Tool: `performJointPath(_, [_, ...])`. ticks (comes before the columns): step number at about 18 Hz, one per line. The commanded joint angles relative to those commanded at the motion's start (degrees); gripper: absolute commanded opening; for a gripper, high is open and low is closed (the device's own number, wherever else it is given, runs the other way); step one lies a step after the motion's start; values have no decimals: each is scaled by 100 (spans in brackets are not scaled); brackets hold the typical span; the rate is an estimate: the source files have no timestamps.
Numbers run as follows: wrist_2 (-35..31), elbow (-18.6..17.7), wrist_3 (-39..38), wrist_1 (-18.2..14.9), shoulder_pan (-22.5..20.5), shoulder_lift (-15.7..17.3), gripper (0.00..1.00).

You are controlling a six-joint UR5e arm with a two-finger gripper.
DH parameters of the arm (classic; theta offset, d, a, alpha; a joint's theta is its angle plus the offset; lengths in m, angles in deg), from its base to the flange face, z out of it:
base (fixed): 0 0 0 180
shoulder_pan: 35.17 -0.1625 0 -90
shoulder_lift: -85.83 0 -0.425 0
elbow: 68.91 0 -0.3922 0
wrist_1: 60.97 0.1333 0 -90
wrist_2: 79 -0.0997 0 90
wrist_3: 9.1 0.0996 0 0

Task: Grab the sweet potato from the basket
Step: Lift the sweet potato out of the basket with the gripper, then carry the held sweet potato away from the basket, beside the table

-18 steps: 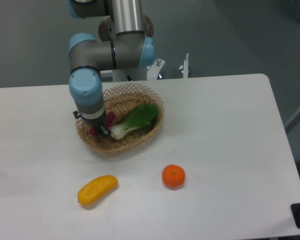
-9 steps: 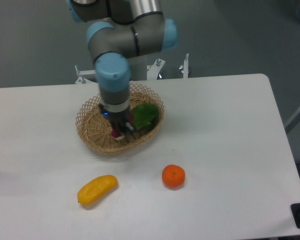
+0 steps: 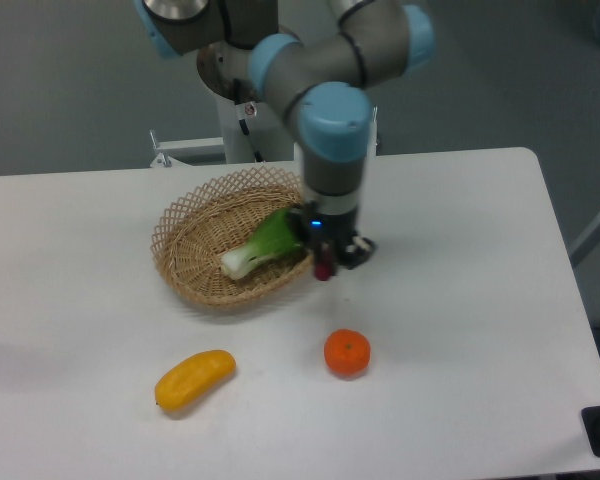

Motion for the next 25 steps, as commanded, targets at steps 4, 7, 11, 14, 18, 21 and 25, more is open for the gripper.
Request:
performJointPath(4, [17,457,412,-9,-405,-404,6])
performJointPath(7, [26,703,921,-17,-677,-598,7])
performJointPath(11, [26,1037,1440,-61,-950,-862,7])
performJointPath(14, [9,1213,1792,-79,-1064,-1003,7])
performJointPath(18, [17,1372,1907,-88,-1179,-1143,6])
performJointPath(21, [0,1398,1987,-88,-1232,-1152,6])
performJointPath(25, [-17,1442,1995,-88,-1240,-1161,6])
